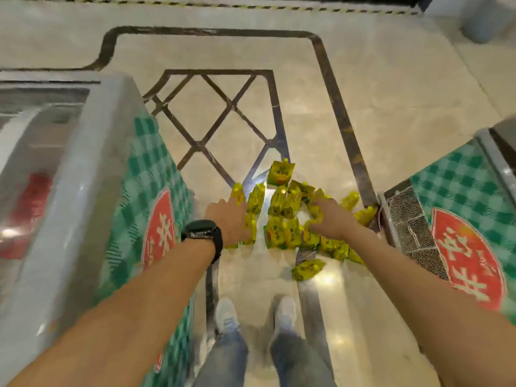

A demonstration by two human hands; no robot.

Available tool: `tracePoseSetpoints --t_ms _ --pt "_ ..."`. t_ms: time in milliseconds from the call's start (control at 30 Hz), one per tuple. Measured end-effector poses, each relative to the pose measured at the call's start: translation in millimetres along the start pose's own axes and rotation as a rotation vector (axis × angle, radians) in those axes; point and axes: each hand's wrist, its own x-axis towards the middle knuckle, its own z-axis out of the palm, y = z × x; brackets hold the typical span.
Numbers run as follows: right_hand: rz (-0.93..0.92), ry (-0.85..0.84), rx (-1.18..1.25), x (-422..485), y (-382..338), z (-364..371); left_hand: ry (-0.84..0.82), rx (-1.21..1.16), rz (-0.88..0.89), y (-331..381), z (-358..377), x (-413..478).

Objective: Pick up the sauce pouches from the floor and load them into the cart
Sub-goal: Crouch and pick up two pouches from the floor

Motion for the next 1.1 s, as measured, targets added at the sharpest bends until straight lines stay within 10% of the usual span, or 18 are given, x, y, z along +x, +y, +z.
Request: tracePoseSetpoints --t_ms 500,767,1100 --pt "0.033 0.256 0.057 372.9 125.9 342.3 0.069 0.349 0.117 -18.1 373.1 325.9" --pt "-0.048 0.371 -0.135 439.3 151.8 364.5 0.384 0.342 0.387 -19.6 419.0 397.6" --pt "-0.034 0.365 -0.133 427.6 140.9 373.8 0.286 0.489 0.461 -12.0 404.1 363.7"
